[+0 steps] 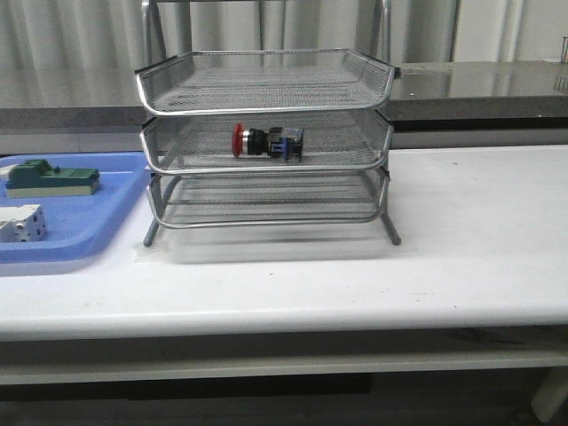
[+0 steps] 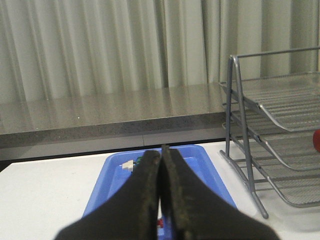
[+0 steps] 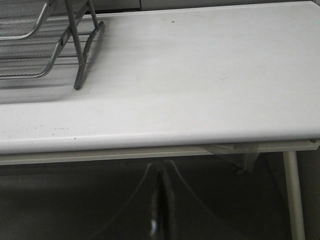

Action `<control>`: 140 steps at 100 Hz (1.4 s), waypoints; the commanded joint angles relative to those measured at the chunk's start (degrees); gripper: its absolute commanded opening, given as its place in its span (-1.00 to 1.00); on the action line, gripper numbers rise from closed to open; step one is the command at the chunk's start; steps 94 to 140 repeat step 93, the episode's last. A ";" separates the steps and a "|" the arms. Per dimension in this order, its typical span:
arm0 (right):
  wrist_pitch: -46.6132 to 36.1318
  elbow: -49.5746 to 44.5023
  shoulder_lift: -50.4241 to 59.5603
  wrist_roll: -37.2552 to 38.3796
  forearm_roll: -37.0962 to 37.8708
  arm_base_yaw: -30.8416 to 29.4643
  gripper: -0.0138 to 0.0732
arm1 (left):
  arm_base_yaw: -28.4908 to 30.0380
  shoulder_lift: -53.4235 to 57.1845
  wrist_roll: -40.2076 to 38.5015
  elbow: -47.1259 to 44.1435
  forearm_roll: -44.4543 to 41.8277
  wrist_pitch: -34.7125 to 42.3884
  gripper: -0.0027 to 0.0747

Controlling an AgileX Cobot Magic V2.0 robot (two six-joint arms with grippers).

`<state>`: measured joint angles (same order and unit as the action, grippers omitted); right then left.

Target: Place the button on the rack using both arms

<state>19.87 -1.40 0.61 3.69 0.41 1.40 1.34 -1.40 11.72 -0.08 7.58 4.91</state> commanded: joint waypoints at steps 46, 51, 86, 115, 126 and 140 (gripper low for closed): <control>-2.07 0.79 1.04 -0.23 0.87 0.12 -0.81 | 3.83 2.31 -1.42 -2.62 -1.02 3.43 -0.98; -2.07 0.79 1.04 -0.23 0.87 0.12 -0.81 | 3.83 2.31 -1.42 -2.62 -1.02 3.43 -0.98; -2.07 0.79 1.04 -0.23 0.87 0.12 -0.81 | 3.83 2.31 -1.42 -2.62 -1.02 3.43 -0.98; -2.07 0.79 1.04 -0.23 0.87 0.12 -0.81 | 3.83 2.31 -1.42 -2.62 -1.02 3.43 -0.98; -2.07 0.79 1.04 -0.23 0.87 0.12 -0.81 | 3.83 2.31 -1.42 -2.62 -1.02 3.43 -0.98; -2.07 0.79 1.04 -0.23 0.87 0.12 -0.81 | 3.83 2.31 -1.42 -2.62 -1.02 3.43 -0.98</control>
